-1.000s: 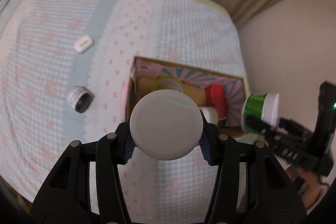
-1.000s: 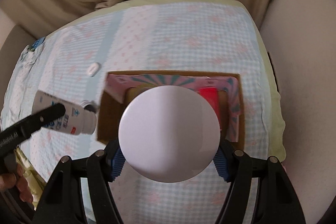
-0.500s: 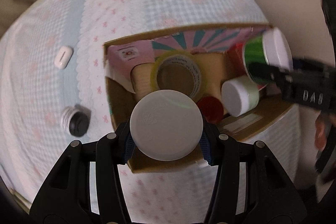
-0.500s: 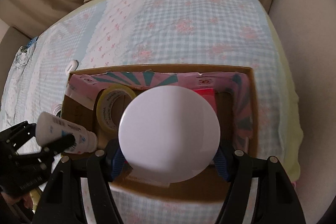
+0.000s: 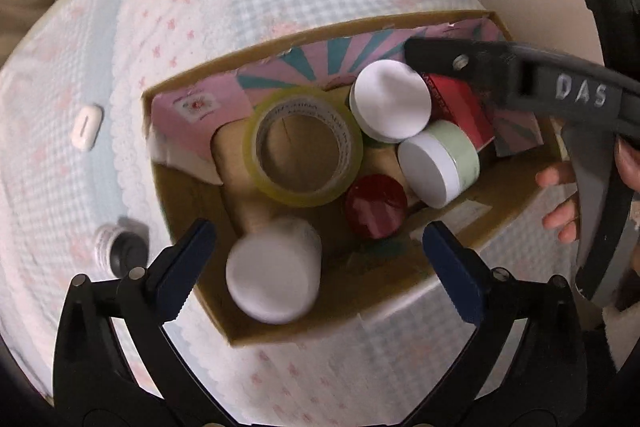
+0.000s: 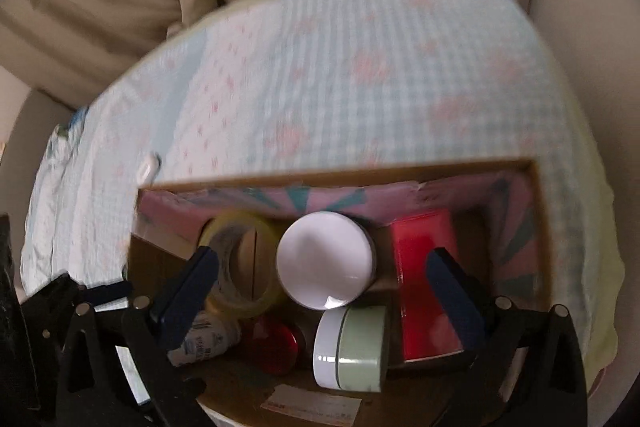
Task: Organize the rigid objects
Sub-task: 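Open both tools to drop the pill bottle and jar into the box, then move both tools back toward the earbud case and black-lidded jar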
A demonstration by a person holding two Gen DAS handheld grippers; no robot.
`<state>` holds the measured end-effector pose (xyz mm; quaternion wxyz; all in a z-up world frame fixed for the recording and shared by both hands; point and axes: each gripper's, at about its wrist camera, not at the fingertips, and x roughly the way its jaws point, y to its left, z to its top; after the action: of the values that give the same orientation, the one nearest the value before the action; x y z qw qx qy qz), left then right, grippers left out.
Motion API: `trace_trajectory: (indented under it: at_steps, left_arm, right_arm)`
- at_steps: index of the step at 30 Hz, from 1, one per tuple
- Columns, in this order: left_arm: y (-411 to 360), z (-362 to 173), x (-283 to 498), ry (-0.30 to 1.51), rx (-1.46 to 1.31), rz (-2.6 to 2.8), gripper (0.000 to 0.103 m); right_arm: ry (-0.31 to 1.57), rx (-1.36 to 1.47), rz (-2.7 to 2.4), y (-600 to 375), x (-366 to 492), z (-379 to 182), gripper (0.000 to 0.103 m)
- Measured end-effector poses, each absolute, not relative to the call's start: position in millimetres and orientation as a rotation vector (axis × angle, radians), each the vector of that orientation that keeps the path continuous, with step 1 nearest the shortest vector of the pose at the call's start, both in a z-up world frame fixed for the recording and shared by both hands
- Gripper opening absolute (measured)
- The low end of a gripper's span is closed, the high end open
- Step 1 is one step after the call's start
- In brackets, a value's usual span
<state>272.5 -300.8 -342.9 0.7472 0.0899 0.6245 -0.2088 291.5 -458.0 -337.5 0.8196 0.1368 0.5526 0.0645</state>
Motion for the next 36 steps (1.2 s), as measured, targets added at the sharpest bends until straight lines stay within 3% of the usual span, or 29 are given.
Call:
trace_trajectory:
  at_steps: [16, 36]
  left_arm:
    - [-258.2, -296.7, 250.5, 1.302, 0.176, -0.371, 0.103]
    - [-137.8, -191.0, 178.3, 1.13, 0.107, -0.37, 0.103]
  right_arm:
    - [1.154, 0.245, 0.079, -456.1, 260.3, -297.7, 0.103]
    - [1.064, 0.115, 0.011, -373.0, 155.4, -183.0, 0.103]
